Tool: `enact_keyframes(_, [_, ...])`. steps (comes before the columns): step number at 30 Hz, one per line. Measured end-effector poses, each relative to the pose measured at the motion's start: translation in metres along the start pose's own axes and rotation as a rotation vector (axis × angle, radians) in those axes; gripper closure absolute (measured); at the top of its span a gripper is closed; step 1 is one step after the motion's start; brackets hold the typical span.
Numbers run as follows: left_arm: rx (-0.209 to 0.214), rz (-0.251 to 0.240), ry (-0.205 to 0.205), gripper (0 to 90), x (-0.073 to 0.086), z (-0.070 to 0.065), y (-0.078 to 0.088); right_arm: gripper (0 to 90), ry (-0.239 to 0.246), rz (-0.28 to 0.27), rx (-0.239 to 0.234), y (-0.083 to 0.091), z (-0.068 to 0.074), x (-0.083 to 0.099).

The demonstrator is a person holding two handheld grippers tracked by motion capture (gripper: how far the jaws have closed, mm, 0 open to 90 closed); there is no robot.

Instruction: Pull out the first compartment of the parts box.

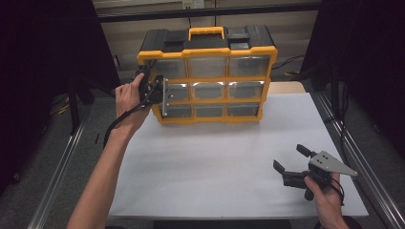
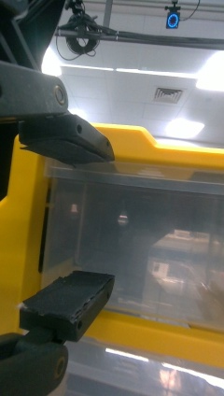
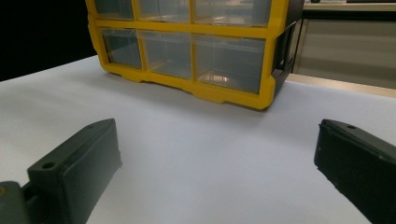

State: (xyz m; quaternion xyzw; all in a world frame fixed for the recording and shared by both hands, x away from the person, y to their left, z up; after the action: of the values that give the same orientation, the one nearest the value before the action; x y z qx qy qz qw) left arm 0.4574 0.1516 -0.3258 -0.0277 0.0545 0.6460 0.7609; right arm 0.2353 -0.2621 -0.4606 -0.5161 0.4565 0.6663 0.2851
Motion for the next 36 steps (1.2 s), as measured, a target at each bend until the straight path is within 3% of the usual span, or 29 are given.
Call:
enact_keyframes(1, [0.003,0.005,-0.023,34.8,-0.0007,0.0016,0.0004,0.2,0.002,0.002,-0.003,0.0001,0.0003,0.0001])
enact_keyframes(6, [-0.02,0.017,-0.023,39.0,-0.0009,0.0008,0.0005,0.2,0.002,0.0,-0.003,-0.0002,0.0004,0.0])
enact_keyframes(8, [-0.025,0.019,-0.05,40.4,-0.0012,0.001,0.0001,0.2,0.001,0.002,-0.006,0.0006,0.001,-0.0002])
enact_keyframes(11, [-0.046,0.016,-0.049,49.2,-0.0006,0.0033,0.001,0.2,0.004,0.001,-0.007,0.0001,0.001,0.0])
enact_keyframes(16, [-0.077,0.035,-0.097,58.9,-0.0015,0.0055,0.0008,0.2,0.003,0.001,-0.003,0.0008,0.0013,-0.0003])
enact_keyframes(30, [-0.127,0.054,-0.099,73.3,-0.0046,0.0087,0.0015,0.2,0.012,-0.008,-0.003,0.0013,0.001,-0.0006])
enact_keyframes(31, [-0.108,0.073,-0.081,74.0,-0.0043,0.0079,0.0019,0.2,0.012,-0.007,-0.002,0.0013,0.001,-0.0006])
enact_keyframes(33, [-0.139,0.059,-0.087,75.9,-0.0058,0.0096,0.0013,0.2,0.007,-0.005,-0.001,0.0012,0.001,-0.0005])
enact_keyframes(36, [-0.141,0.072,-0.103,77.8,-0.0051,0.007,0.0004,0.2,0.009,-0.005,-0.003,0.0011,0.0012,-0.0005])
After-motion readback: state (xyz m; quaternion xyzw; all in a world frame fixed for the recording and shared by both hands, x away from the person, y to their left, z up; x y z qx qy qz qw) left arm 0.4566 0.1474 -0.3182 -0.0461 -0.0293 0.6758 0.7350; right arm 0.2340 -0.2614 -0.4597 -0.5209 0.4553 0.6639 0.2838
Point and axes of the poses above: each handheld gripper's, and its own axes: y roughly backward along the jaws, x roughly out of its underside, z roughly to its left, the point moved 3 cm from there along -y, roughly forward along the jaws, and after that the axes turned 5 degrees about z, right-handed, at the moved point
